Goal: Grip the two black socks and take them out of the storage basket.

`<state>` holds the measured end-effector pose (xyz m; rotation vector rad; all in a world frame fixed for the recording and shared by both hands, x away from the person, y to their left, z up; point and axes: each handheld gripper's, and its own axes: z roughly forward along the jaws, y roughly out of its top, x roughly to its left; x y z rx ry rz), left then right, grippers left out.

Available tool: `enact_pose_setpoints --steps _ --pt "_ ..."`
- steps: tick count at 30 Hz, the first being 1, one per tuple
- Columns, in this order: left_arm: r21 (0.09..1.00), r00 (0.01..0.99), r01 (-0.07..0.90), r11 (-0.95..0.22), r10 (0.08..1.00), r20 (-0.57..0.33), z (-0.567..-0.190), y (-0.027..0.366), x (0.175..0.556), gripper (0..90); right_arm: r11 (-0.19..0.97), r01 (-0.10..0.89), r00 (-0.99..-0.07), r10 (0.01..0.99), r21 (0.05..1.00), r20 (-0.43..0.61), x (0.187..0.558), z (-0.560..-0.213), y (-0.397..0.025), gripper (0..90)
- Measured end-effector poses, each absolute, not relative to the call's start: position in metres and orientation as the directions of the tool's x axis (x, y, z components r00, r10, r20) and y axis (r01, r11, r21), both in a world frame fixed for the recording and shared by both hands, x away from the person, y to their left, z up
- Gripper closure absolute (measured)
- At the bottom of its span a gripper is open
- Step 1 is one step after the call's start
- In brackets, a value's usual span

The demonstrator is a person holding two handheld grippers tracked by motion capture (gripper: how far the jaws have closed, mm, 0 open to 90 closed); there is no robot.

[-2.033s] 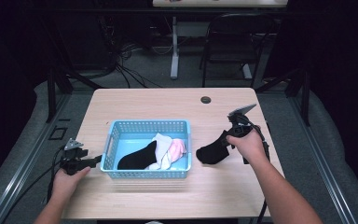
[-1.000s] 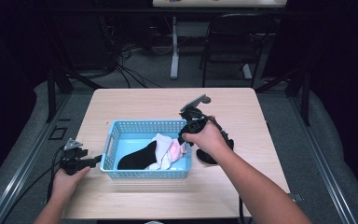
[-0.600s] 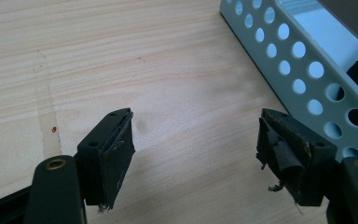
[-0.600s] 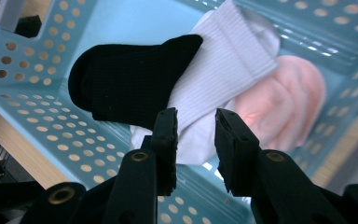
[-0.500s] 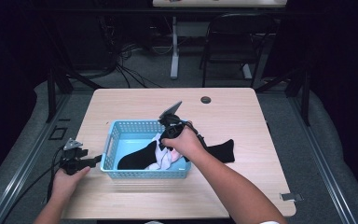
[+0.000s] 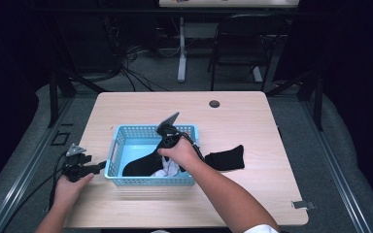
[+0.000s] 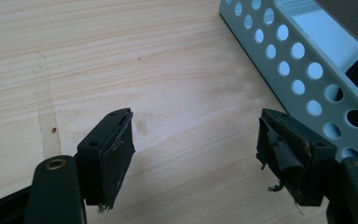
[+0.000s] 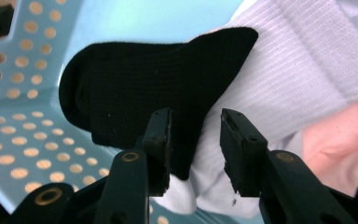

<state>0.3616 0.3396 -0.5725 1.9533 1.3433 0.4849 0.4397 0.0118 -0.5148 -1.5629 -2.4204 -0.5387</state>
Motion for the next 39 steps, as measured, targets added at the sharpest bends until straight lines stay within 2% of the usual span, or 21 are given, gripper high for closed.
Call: enact_pose_setpoints --steps 3,8,14,15,24,39 --pt "0.728 0.391 0.652 -0.211 0.917 -0.084 -0.572 0.34 0.362 27.1 0.331 0.926 -0.376 0.842 0.179 0.386 0.442 -0.522 0.015 62.3" --pt "0.727 0.392 0.653 -0.212 0.916 -0.085 -0.572 0.34 0.362 27.1 0.341 0.924 -0.381 0.839 0.171 0.388 0.443 -0.527 0.019 65.1" --pt "0.727 0.393 0.653 -0.213 0.916 -0.085 -0.572 0.339 0.362 27.1 0.371 0.909 -0.417 0.822 0.191 0.389 0.442 -0.525 0.023 85.1" --pt "0.727 0.394 0.653 -0.214 0.915 -0.085 -0.572 0.339 0.362 27.1 0.375 0.907 -0.42 0.82 0.191 0.389 0.442 -0.524 0.023 86.3" --pt "0.727 0.394 0.652 -0.214 0.915 -0.084 -0.573 0.339 0.362 27.1 0.37 0.901 -0.432 0.807 0.225 0.402 0.437 -0.514 0.025 87.3" --pt "0.725 0.39 0.656 -0.21 0.917 -0.087 -0.573 0.339 0.362 27.1 0.436 0.844 -0.534 0.742 0.312 0.406 0.427 -0.447 0.04 87.5"
